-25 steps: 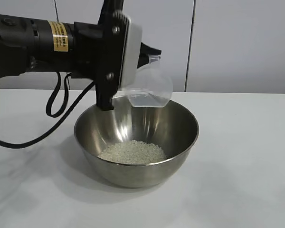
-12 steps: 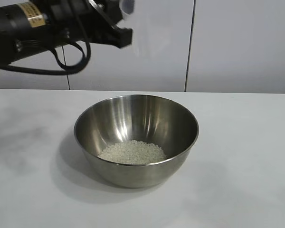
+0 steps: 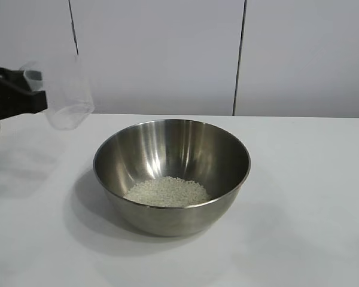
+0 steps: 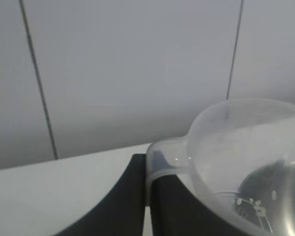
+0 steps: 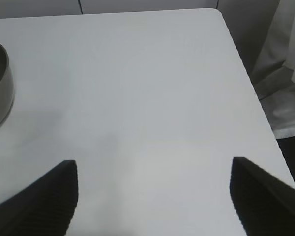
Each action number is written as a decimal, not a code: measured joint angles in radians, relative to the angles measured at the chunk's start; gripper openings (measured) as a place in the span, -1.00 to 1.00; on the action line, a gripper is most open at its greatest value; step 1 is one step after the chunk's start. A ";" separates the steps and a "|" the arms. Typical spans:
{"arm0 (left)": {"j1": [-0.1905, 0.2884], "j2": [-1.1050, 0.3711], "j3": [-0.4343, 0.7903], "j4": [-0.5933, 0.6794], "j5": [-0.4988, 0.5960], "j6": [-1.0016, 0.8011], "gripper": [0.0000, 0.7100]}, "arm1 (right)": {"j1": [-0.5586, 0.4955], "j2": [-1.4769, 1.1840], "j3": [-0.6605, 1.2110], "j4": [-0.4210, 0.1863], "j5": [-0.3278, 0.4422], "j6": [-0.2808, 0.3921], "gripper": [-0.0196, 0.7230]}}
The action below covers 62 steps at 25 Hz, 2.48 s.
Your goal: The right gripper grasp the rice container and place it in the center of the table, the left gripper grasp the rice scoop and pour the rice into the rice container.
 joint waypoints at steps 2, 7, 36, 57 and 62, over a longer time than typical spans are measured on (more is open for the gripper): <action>0.000 0.041 -0.008 0.001 0.000 0.000 -0.98 | 0.000 0.000 0.000 0.000 0.000 0.000 0.61; 0.000 0.090 -0.048 0.014 -0.001 0.001 -0.98 | 0.000 0.000 0.000 0.000 0.000 0.000 0.61; 0.000 0.188 -0.013 0.020 -0.010 0.087 0.30 | 0.000 0.000 0.000 -0.001 0.000 0.000 0.61; 0.000 -0.397 -0.085 -0.066 0.791 0.277 0.48 | 0.000 0.000 0.000 -0.001 0.000 0.000 0.61; 0.033 -0.473 -0.434 -0.117 1.447 0.259 0.50 | 0.000 0.000 0.000 -0.001 0.000 0.000 0.61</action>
